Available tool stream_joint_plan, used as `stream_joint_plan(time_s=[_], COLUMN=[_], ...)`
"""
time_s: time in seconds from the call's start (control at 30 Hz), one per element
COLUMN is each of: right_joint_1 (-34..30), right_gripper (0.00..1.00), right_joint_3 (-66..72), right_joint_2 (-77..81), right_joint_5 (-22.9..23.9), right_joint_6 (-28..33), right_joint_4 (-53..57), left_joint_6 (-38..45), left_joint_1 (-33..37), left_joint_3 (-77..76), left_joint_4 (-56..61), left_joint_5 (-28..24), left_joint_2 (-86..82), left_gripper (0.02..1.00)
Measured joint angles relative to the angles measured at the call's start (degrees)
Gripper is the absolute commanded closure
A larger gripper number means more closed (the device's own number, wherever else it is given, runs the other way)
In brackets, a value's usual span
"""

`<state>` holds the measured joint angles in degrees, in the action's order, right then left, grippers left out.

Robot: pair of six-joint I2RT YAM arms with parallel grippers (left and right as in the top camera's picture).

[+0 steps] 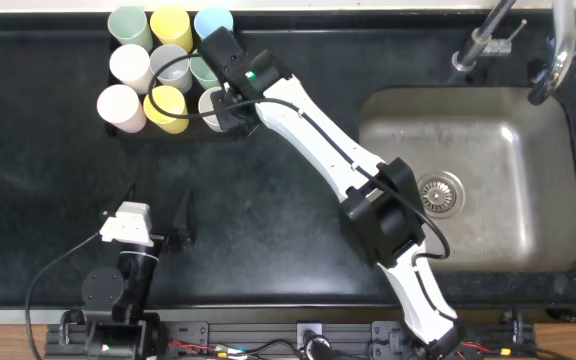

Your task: Store Cups

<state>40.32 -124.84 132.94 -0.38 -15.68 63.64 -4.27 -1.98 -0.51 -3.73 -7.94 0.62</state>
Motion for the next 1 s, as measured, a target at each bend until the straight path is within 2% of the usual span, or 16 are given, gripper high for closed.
stream_joint_plan(time_s=[0.17,0.37,0.47,0.63,0.77,0.9,1.0], right_joint_1=[-0.2,-2.1,-6.5,-20.9,-30.1,-34.6,-36.3], right_gripper=[0.487,0.393,0.338,0.235,0.141,0.018,0.003], right_joint_3=[0.0,0.0,0.0,1.8,12.3,29.3,42.6], right_joint_2=[-0.5,-9.4,-18.0,-31.5,-40.4,-50.8,-61.6], right_joint_5=[0.2,0.3,0.0,-0.2,-1.1,-4.9,-6.4], right_joint_6=[1.2,6.3,8.8,13.0,17.1,20.8,22.8], right_joint_4=[-0.1,0.7,2.6,4.5,1.3,-7.1,-13.3], left_joint_6=[0.0,0.0,0.0,0.0,0.0,0.0,0.0], left_joint_1=[0.0,0.0,0.0,0.0,0.0,0.0,0.0], left_joint_3=[0.0,0.0,0.0,0.0,0.0,0.0,0.0], left_joint_4=[0.0,0.0,0.0,0.0,0.0,0.0,0.0], left_joint_5=[0.0,0.0,0.0,0.0,0.0,0.0,0.0], left_joint_2=[0.0,0.0,0.0,0.0,0.0,0.0,0.0], left_gripper=[0.018,0.020,0.020,0.018,0.018,0.018,0.020])
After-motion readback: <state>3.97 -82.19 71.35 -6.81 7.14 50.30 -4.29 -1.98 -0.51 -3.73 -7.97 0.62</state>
